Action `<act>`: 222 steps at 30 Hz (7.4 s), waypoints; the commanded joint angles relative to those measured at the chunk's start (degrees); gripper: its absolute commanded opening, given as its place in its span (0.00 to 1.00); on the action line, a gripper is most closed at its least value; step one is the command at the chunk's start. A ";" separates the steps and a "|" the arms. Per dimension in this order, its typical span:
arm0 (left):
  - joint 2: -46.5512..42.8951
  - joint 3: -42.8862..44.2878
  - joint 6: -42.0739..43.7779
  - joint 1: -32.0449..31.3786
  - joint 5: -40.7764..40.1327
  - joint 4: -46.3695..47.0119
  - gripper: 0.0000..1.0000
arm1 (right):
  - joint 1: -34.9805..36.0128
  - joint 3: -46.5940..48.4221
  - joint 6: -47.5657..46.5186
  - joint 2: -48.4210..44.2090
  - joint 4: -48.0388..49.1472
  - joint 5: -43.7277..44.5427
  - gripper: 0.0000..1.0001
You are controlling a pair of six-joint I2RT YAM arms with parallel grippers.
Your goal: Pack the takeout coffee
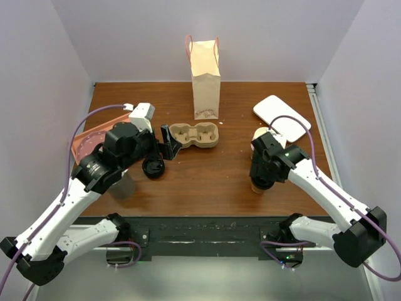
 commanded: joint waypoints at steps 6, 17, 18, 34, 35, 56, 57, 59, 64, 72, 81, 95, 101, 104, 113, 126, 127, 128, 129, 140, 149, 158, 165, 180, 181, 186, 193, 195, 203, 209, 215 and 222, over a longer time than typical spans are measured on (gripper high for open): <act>0.92 2.77 2.49 0.16 -0.19 0.30 1.00 | -6.18 -5.20 3.42 -0.46 2.07 5.23 0.74; 0.48 5.66 3.02 0.25 -2.38 -2.16 1.00 | -6.54 5.57 2.28 -0.37 -4.50 5.06 0.95; 0.48 6.02 3.02 0.16 -2.47 -2.42 1.00 | -6.54 7.52 1.84 -0.45 -5.48 4.80 0.95; 1.01 11.74 -1.90 0.16 -3.97 -7.78 1.00 | -6.45 67.88 -10.46 38.85 6.26 2.86 0.81; 1.27 11.82 -1.99 0.25 -4.40 -8.04 1.00 | -6.54 75.14 -11.51 41.88 7.51 2.16 0.79; 1.45 11.30 -13.42 0.16 -7.92 -12.09 1.00 | -7.94 81.90 -30.86 58.52 40.65 -4.96 0.67; 1.71 11.30 -13.68 0.25 -7.83 -11.92 1.00 | -7.94 81.72 -30.77 58.87 40.91 -5.05 0.69; 2.24 11.65 -13.68 0.16 -7.57 -11.65 1.00 | -8.03 82.59 -30.77 59.83 40.83 -5.23 0.69; 3.73 13.49 -12.89 0.25 -7.31 -12.26 1.00 | -8.38 82.68 -31.21 62.20 43.98 -9.96 0.61; 4.18 13.85 -11.92 0.16 -7.66 -12.79 1.00 | -8.38 84.44 -31.30 65.20 44.70 -7.97 0.64; 4.26 13.32 -11.48 0.16 -8.54 -12.27 1.00 | -8.65 85.23 -32.88 66.60 44.96 -5.13 0.36; 3.91 13.23 -9.47 0.25 -11.08 -12.35 1.00 | -9.35 89.09 -32.80 62.65 50.94 -10.50 0.00; 3.56 14.11 -7.10 0.16 -12.84 -11.74 1.00 | -9.44 89.27 -31.39 58.79 48.48 -12.61 0.00; 4.08 14.90 -6.39 0.16 -13.98 -12.44 1.00 | -9.35 87.79 -29.90 55.37 46.46 -14.10 0.00; 3.74 18.68 -4.64 0.16 -14.61 -16.31 1.00 | -9.44 80.15 -25.77 41.04 37.41 -23.58 0.00; 0.66 25.27 -2.87 0.16 -13.10 -21.14 1.00 | -9.26 39.40 -31.21 9.33 31.96 -45.73 0.00; 0.75 25.53 -2.87 0.16 -13.11 -21.14 1.00 | -9.35 37.00 -31.91 7.73 31.60 -48.70 0.00; 1.01 25.80 -2.87 0.25 -13.02 -21.32 1.00 | -9.35 34.54 -32.61 6.33 31.69 -49.86 0.00; 1.62 26.15 -2.87 0.25 -12.85 -21.32 1.00 | -9.26 30.08 -33.23 3.70 31.78 -51.70 0.00; 5.84 24.31 -6.12 0.16 -12.14 -17.81 0.98 | -9.35 7.02 -36.67 -6.68 39.41 -61.12 0.00; 12.16 21.49 -4.89 0.25 -14.07 -18.06 0.97 | -9.35 3.14 -38.15 -8.46 38.81 -59.37 0.15; 25.95 32.73 -9.63 1.83 -16.18 -19.03 0.96 | -9.35 7.00 -37.98 -9.68 33.80 -57.78 0.48; 32.29 30.73 -9.73 8.51 -12.23 -15.53 1.00 | -9.26 14.29 -36.40 -11.00 24.94 -53.14 0.80; 48.99 25.62 -12.19 7.55 -6.69 -4.89 0.75 | -9.35 28.19 -25.94 -11.36 14.31 -30.64 0.95; 50.57 25.80 -11.49 7.37 -7.13 -4.62 0.72 | -9.26 28.54 -25.94 -11.27 13.76 -29.32 0.95; 54.88 25.62 -11.22 6.93 -4.77 -2.78 0.66 | -9.35 28.89 -24.45 -10.74 14.81 -26.50 0.93; 59.01 26.06 -10.43 6.14 -2.30 1.45 0.63 | -9.26 29.51 -22.25 -8.89 15.52 -27.55 0.91; 60.33 27.55 -9.99 6.23 -2.65 0.31 0.62 | -9.35 29.16 -22.33 -8.98 15.69 -27.64 0.91; 64.20 28.78 -9.38 6.14 -3.53 2.23 0.56 | -9.35 26.87 -23.39 -9.68 16.83 -27.81 0.91; 66.14 32.56 -7.97 6.14 -3.53 0.57 0.55 | -9.35 26.70 -25.76 -8.37 16.31 -27.99 0.90; 68.07 36.34 -7.79 6.14 -3.62 -1.45 0.55 | -9.26 26.70 -27.43 -6.70 16.75 -28.87 0.90; 68.78 38.89 -7.09 6.14 -4.67 -3.21 0.50 | -9.26 27.66 -29.54 -4.50 16.66 -29.66 0.91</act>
